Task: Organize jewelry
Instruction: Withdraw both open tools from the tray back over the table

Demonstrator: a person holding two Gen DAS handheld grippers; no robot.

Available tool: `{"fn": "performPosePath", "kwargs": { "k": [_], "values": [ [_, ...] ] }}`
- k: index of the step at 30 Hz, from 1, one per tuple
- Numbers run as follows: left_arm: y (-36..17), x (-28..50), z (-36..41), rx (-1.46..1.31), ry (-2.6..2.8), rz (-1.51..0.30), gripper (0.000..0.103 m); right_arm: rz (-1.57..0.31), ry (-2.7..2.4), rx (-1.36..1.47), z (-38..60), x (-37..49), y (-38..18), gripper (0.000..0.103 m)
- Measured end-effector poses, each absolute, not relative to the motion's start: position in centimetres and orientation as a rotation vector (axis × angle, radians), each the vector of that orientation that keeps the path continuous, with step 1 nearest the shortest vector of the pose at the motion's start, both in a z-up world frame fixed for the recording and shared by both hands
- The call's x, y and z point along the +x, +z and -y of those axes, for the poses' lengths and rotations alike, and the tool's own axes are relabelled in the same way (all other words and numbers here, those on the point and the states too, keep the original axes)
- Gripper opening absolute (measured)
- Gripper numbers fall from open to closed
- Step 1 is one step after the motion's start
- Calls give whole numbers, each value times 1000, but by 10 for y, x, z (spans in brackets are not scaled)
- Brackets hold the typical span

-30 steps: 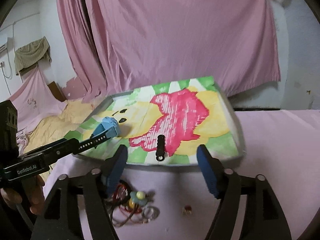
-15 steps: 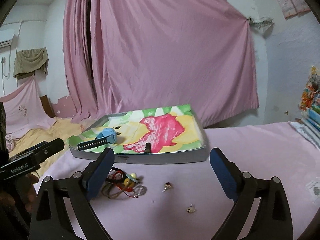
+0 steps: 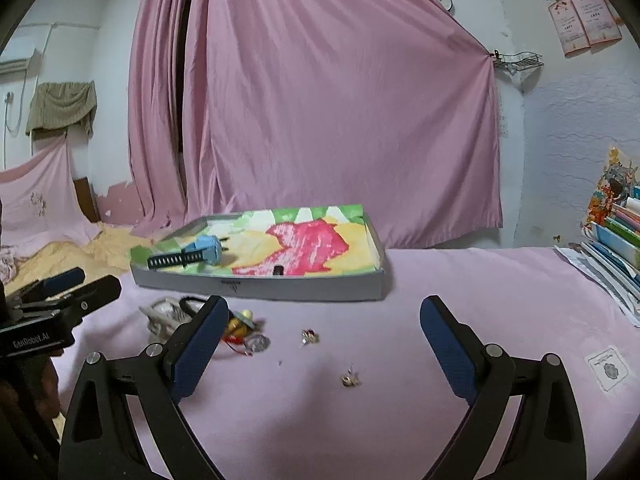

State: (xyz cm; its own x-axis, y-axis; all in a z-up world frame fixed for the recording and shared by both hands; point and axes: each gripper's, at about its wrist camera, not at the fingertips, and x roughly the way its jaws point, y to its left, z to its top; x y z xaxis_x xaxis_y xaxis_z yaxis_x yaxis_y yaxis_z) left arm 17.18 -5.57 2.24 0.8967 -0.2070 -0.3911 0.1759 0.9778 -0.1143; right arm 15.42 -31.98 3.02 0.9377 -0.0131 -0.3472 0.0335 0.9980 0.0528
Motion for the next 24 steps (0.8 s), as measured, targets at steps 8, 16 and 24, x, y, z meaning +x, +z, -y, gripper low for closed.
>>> {"fn": "performPosePath", "kwargs": {
  "k": [8, 16, 24],
  "values": [
    [13, 175, 63, -59, -214, -470, 102, -434, -8, 59, 325, 160, 19, 94],
    [5, 188, 72, -6, -226, -584, 102, -523, -26, 107, 333, 173, 4, 94],
    [0, 199, 79, 19, -237, -657, 102, -629, -14, 124, 333, 188, -7, 94]
  ]
}}
